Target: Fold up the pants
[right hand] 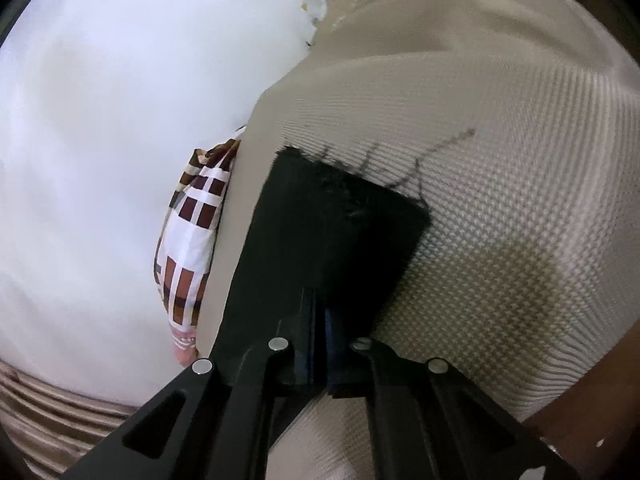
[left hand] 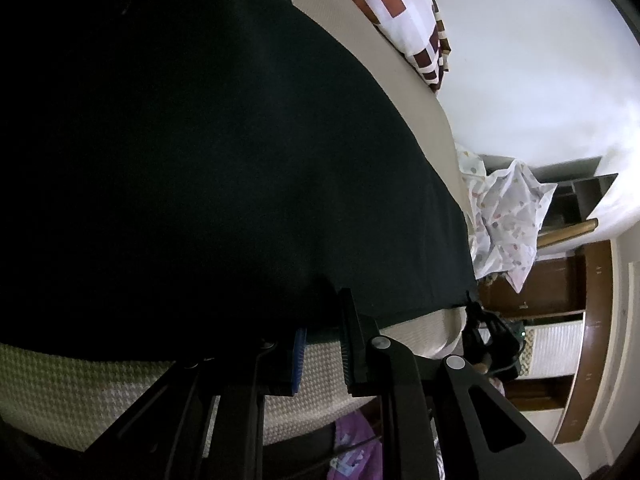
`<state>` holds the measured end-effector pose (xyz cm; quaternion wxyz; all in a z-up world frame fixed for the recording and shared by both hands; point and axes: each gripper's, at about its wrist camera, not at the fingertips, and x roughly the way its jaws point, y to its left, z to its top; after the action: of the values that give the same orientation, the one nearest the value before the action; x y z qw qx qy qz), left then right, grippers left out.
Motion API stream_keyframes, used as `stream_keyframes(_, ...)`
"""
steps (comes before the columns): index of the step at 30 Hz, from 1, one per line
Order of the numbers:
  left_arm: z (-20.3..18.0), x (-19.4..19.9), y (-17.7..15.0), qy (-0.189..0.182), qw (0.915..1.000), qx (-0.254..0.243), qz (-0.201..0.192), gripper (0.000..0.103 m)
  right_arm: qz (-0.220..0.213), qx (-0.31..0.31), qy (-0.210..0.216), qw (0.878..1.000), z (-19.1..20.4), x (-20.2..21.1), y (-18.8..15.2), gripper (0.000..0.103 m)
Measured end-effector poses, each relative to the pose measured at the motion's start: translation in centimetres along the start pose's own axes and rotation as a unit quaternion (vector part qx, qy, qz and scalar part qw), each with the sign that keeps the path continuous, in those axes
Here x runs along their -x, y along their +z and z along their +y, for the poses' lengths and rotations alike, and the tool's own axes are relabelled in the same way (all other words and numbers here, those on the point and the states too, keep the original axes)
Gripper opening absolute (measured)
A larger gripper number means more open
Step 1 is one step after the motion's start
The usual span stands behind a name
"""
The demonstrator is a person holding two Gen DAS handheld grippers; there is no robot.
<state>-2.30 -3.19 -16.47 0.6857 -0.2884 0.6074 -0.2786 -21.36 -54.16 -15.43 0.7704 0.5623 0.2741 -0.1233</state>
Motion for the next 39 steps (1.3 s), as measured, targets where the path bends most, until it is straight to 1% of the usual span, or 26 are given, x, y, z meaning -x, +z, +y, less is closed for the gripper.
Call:
stream_keyframes(3, -0.5, -0.4, -0.1, -0.003, 0.9998, -0.014, 0.011, 0.016, -0.006, 0.013, -0.009, 1.0, 0.2, 0.8, 0.3, 0.004)
stream_keyframes(6, -1.0, -0.6, -0.3, 0.006, 0.9994, -0.031, 0.011, 0.016, -0.007, -0.001, -0.011, 1.0, -0.7, 0.8, 0.5, 0.004)
stream_keyframes(8, -0.7, -0.7, -0.2, 0.001, 0.9996, -0.026, 0.013, 0.016, 0.006, -0.016, -0.018, 1.0, -1.7, 0.1, 0.5, 0.003)
stream_keyframes(10, -0.5, -0.7, -0.2, -0.004, 0.9997, -0.02, 0.012, 0.016, 0.009, -0.042, 0.003, 0.999, -2.7, 0.0, 0.6, 0.002)
stream_keyframes(12, -0.4, -0.7, -0.3, -0.006, 0.9998, -0.018, 0.011, 0.016, 0.009, -0.04, 0.001, 0.999, -2.7, 0.0, 0.6, 0.001)
stream_keyframes(14, -0.3, -0.5, -0.2, -0.017, 0.9997, -0.01, 0.016, 0.018, 0.011, -0.037, -0.002, 0.999, -2.6, 0.2, 0.7, 0.002)
stream_keyframes(16, -0.1, 0.2, -0.1, -0.034, 0.9993, 0.003, 0.018, 0.02, 0.011, -0.053, -0.001, 0.999, -2.8, 0.5, 0.7, 0.006)
stream_keyframes(18, -0.1, 1.3, -0.1, -0.046, 0.9987, 0.006, 0.018, 0.029, 0.005, -0.067, -0.006, 0.998, -3.0, 1.3, 0.7, 0.01)
stream_keyframes(19, -0.2, 2.1, -0.1, -0.051, 0.9986, 0.004, 0.012, 0.029, 0.001, -0.064, -0.021, 0.998, -2.8, 1.9, 0.7, 0.018)
stream_keyframes(20, -0.3, 3.4, -0.2, -0.054, 0.9985, -0.004, -0.002, 0.029, -0.003, -0.061, -0.03, 0.998, -2.7, 2.4, 0.7, 0.021)
stream_keyframes(22, -0.4, 5.5, -0.3, -0.059, 0.9979, -0.015, -0.024, 0.033, -0.016, -0.053, -0.047, 0.997, -2.0, 3.7, 0.4, 0.023)
stream_keyframes(23, -0.2, 6.7, -0.5, -0.057, 0.9976, -0.017, -0.035, 0.04, -0.025, -0.046, -0.053, 0.997, -1.4, 4.4, 0.1, 0.023)
stream_keyframes(24, 0.3, 8.2, -0.6, -0.052, 0.9973, -0.015, -0.05, 0.044, -0.032, -0.041, -0.056, 0.997, -0.9, 4.8, 0.0, 0.023)
stream_keyframes(25, 0.7, 9.4, -0.7, -0.048, 0.9968, -0.011, -0.063, 0.045, -0.037, -0.037, -0.05, 0.997, -0.3, 5.2, -0.3, 0.023)
stream_keyframes(26, 1.4, 10.7, -1.0, -0.044, 0.9961, -0.005, -0.076, 0.046, -0.036, -0.033, -0.035, 0.998, 0.4, 5.3, -0.5, 0.024)
stream_keyframes(27, 2.3, 12.2, -1.1, -0.033, 0.9955, 0.006, -0.088, 0.049, -0.028, -0.025, -0.017, 0.999, 1.4, 5.0, -0.8, 0.028)
stream_keyframes(29, 4.3, 15.0, -1.4, -0.009, 0.9928, 0.031, -0.116, 0.05, 0.015, 0.004, 0.012, 1.0, 4.2, 3.2, -2.0, 0.031)
stream_keyframes(30, 5.6, 16.7, -1.5, 0.003, 0.9896, 0.044, -0.137, 0.05, 0.035, 0.02, 0.029, 0.999, 5.8, 2.1, -2.7, 0.032)
stream_keyframes(31, 6.5, 18.0, -1.7, 0.02, 0.9866, 0.054, -0.153, 0.05, 0.061, 0.04, 0.053, 0.996, 7.6, 0.7, -3.8, 0.034)
stream_keyframes(32, 7.7, 19.8, -1.8, 0.054, 0.9819, 0.064, -0.17, 0.05, 0.093, 0.063, 0.07, 0.991, 9.5, -0.9, -5.0, 0.041)
stream_keyframes(33, 8.5, 20.8, -1.9, 0.072, 0.9785, 0.071, -0.18, 0.05, 0.132, 0.09, 0.083, 0.984, 11.5, -2.7, -6.5, 0.044)
stream_keyframes(34, 9.6, 22.3, -2.1, 0.084, 0.974, 0.081, -0.194, 0.05, 0.18, 0.13, 0.097, 0.97, 14.1, -5.0, -8.8, 0.044)
stream_keyframes(35, 10.5, 23.2, -2.4, 0.09, 0.9703, 0.091, -0.205, 0.05, 0.201, 0.155, 0.103, 0.962, 15.5, -6.1, -10.3, 0.044)
stream_keyframes(36, 11.5, 24.4, -2.6, 0.1, 0.9658, 0.104, -0.216, 0.05, 0.229, 0.191, 0.109, 0.948, 17.4, -7.5, -12.5, 0.044)
stream_keyframes(37, 12.6, 25.3, -2.8, 0.112, 0.9624, 0.115, -0.22, 0.05, 0.266, 0.239, 0.112, 0.927, 19.8, -9.4, -15.5, 0.044)
stream_keyframes(39, 14.3, 26.4, -3.1, 0.124, 0.9582, 0.131, -0.222, 0.05, 0.299, 0.289, 0.108, 0.903, 22.1, -11.6, -18.9, 0.044)
